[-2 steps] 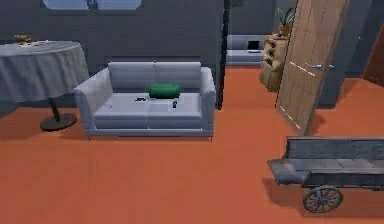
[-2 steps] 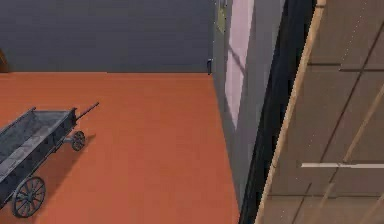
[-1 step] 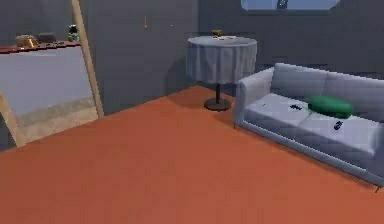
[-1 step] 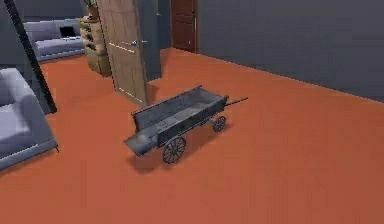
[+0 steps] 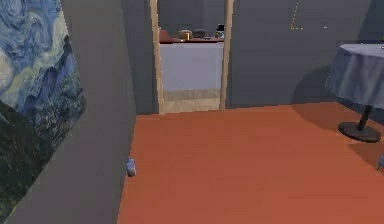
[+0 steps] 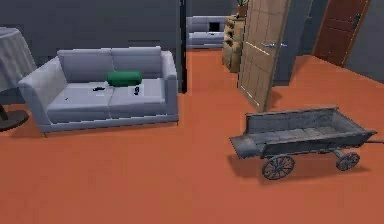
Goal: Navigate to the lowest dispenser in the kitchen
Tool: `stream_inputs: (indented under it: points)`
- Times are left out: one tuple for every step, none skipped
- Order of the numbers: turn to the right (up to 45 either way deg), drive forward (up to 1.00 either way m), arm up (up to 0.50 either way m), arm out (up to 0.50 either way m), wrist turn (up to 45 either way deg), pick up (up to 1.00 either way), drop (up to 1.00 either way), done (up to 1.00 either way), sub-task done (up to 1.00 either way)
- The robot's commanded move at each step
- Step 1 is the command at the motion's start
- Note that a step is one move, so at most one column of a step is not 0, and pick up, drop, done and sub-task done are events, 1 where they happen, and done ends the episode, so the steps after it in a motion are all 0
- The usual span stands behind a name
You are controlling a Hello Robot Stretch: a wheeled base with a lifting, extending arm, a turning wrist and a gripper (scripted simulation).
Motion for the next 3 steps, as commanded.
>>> stream_inputs:
  points:
    - [0.0, 1.0, 0.0, 0.0, 0.0, 0.0, 0.0, 0.0, 0.0]
    - [0.0, 1.0, 0.0, 0.0, 0.0, 0.0, 0.0, 0.0, 0.0]
    - [-3.0, 0.0, 0.0, 0.0, 0.0, 0.0, 0.0, 0.0, 0.0]
